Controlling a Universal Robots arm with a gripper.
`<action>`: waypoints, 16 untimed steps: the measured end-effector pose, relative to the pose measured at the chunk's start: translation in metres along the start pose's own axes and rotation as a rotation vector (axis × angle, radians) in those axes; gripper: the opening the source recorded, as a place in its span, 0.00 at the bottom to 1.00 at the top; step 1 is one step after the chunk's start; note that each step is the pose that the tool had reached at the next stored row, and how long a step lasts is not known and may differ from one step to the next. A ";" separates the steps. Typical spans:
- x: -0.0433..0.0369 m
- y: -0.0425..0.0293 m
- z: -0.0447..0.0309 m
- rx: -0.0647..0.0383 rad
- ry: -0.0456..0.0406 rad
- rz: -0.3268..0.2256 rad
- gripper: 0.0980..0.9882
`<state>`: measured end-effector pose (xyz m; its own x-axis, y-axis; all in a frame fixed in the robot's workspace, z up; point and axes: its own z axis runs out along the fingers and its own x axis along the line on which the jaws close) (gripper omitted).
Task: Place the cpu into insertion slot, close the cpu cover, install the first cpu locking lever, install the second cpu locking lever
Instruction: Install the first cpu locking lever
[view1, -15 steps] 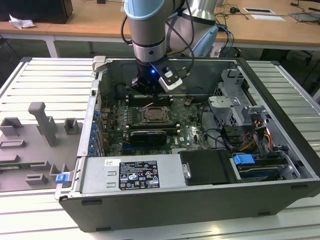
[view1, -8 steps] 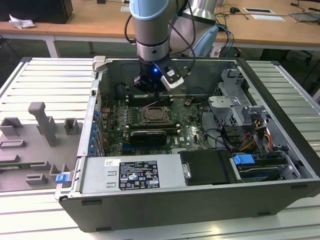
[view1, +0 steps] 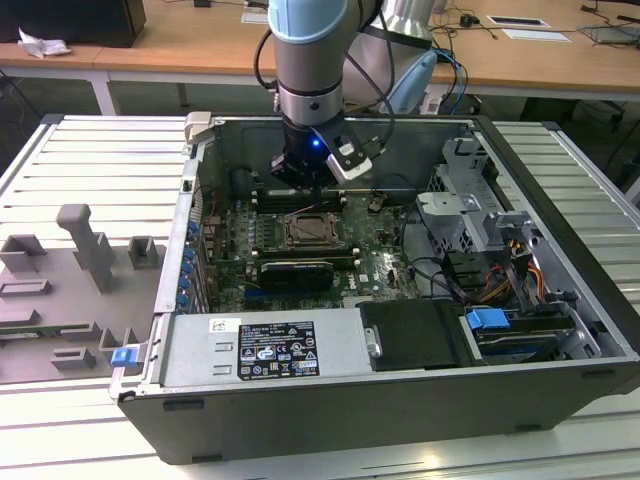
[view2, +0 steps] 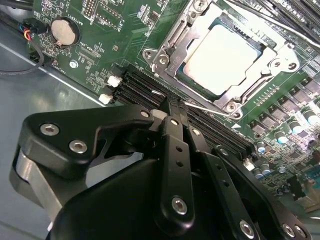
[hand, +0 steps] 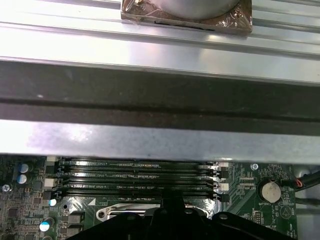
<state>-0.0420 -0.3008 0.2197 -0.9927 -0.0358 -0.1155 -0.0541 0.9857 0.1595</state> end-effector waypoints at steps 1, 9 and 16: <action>-0.0001 0.0000 0.0002 0.000 -0.0002 0.000 0.01; 0.0001 -0.0002 0.0014 0.000 -0.0001 0.000 0.01; -0.0003 -0.0003 0.0025 0.000 -0.0002 0.000 0.01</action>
<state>-0.0415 -0.3007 0.2172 -0.9926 -0.0359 -0.1157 -0.0543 0.9857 0.1598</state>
